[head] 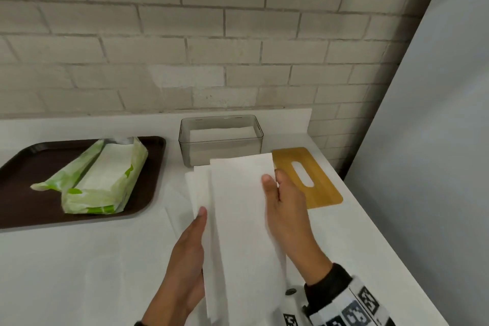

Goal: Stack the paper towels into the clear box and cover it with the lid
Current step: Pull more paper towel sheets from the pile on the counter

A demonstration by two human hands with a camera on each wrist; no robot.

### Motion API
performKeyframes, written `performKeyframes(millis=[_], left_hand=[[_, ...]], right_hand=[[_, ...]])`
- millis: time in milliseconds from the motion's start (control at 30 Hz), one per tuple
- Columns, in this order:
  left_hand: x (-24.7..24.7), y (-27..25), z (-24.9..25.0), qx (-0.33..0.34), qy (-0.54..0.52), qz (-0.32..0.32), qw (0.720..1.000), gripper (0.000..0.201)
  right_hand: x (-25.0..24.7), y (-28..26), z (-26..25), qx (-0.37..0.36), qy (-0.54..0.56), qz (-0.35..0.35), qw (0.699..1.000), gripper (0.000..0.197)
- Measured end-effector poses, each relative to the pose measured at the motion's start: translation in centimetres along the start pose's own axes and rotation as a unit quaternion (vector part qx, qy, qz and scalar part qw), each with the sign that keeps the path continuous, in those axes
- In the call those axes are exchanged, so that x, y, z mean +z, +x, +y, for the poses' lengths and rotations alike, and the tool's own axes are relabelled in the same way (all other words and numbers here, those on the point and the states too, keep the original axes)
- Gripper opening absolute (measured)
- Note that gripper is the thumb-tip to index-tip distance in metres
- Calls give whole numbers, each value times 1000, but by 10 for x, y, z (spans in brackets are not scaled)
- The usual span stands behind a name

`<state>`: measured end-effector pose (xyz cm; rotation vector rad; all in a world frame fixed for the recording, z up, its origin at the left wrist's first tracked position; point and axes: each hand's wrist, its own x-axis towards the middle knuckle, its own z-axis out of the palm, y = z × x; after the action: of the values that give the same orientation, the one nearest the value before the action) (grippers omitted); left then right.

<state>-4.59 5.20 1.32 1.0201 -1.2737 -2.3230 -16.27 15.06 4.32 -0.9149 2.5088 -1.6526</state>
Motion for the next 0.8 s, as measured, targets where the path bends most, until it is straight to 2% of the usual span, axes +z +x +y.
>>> performKeyframes(millis=[100,167,200,233,300,333,367,400,467,567,667,733,800], left_hand=[[5,-7,2,27,19,-41,999,48],[4,-12,0,79,55,-66,993,37],[3,-13,0,107,77,-51,990,29],[-1,-11,-1,135,97,-29,986,26],[-6,-9,-2,185,125,7,975,23],[-7,-9,0,209,133,19,969,21],[-7,-9,2,231,141,27,962,18],[-7,-9,5,251,148,34,956,17],[-6,-9,12,290,160,36,943,18],[-1,-9,26,343,173,20,923,23],[1,-1,29,353,162,8,921,29],[2,5,25,351,180,18,919,24],[4,9,21,348,197,28,916,18]], right_hand=[[16,-6,1,-11,-75,-30,997,25],[18,-8,2,-13,-59,-44,997,17],[16,-9,2,2,-11,-48,999,14],[13,-10,2,34,57,-59,996,22],[5,-11,3,112,188,-135,967,46],[3,-13,1,133,235,-182,945,49],[3,-14,0,137,269,-217,928,45],[3,-15,-1,126,275,-229,925,37],[6,-13,-8,91,248,-186,946,26],[8,-7,-12,38,244,-122,961,28],[10,-5,-9,30,238,-121,963,27],[13,-8,-6,26,194,-134,972,22],[15,-10,-3,23,155,-140,978,27]])
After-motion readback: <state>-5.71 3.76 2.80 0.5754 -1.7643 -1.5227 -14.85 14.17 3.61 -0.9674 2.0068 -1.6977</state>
